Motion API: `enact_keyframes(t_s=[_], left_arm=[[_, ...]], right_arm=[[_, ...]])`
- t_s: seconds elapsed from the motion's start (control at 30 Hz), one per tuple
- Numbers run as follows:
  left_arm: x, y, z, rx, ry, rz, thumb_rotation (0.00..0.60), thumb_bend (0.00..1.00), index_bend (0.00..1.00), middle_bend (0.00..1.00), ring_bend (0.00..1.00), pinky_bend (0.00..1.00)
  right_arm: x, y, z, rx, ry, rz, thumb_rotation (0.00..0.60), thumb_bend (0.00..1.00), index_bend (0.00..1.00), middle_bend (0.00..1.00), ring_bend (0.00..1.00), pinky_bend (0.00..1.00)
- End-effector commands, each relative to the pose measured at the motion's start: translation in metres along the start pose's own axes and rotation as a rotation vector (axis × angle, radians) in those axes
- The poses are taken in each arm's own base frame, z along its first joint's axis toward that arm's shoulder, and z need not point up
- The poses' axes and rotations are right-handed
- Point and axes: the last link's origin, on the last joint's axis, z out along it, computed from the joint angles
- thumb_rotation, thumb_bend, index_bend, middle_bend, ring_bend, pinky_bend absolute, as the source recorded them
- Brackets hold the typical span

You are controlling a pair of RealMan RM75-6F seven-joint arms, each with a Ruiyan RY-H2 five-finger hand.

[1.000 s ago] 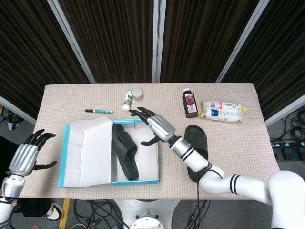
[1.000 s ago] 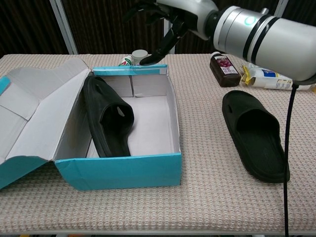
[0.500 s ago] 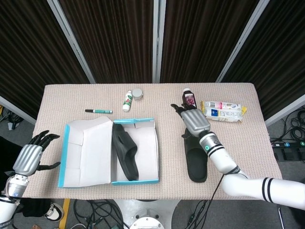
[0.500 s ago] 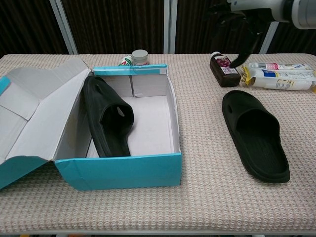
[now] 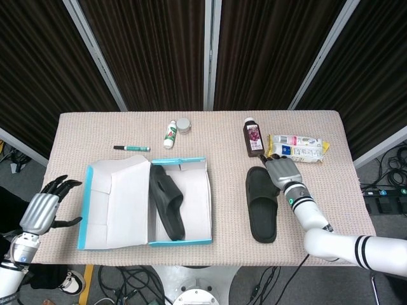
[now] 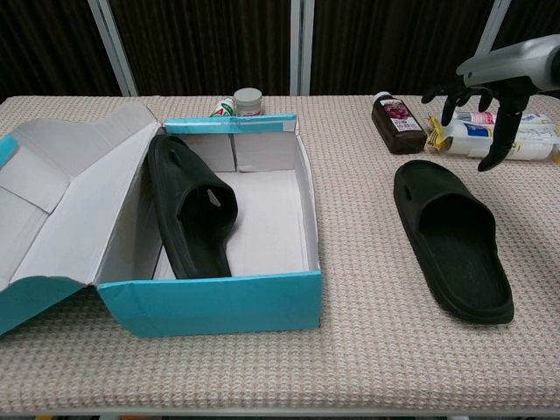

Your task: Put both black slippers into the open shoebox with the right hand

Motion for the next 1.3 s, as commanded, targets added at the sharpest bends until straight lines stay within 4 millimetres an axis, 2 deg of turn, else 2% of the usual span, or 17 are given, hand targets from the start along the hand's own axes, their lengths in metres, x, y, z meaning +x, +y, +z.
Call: enact_keyframes(t_s=[0.03,0.33,0.6,0.9,1.3], left_arm=[[0.000,0.000,-0.001,0.002,0.001,-0.002,0.600,0.00,0.21,0.21,0.09,0.18],[-0.002,-0.003,-0.001,0.013,-0.020,-0.001,0.600,0.00,0.21,0.21,0.09,0.18],[0.000,-0.006,-0.002,0.029,-0.024,-0.011,0.600,0.00,0.21,0.21,0.09,0.18],[-0.002,-0.011,-0.003,0.037,-0.033,-0.034,0.600,0.00,0.21,0.21,0.09,0.18],[-0.002,-0.010,-0.003,0.036,-0.040,-0.035,0.600,0.00,0.21,0.21,0.09,0.18]], right_arm=[[-0.008,-0.002,0.006,0.009,-0.035,0.018,0.600,0.03,0.02,0.18,0.06,0.19],[-0.026,-0.007,0.019,-0.016,-0.078,-0.005,0.600,0.03,0.01,0.18,0.06,0.19],[-0.028,-0.018,0.027,-0.019,-0.083,-0.020,0.600,0.03,0.00,0.18,0.04,0.14],[-0.034,-0.029,0.033,-0.029,-0.115,-0.039,0.600,0.03,0.00,0.18,0.04,0.14],[-0.035,-0.031,0.035,-0.046,-0.125,-0.064,0.600,0.03,0.00,0.20,0.05,0.14]])
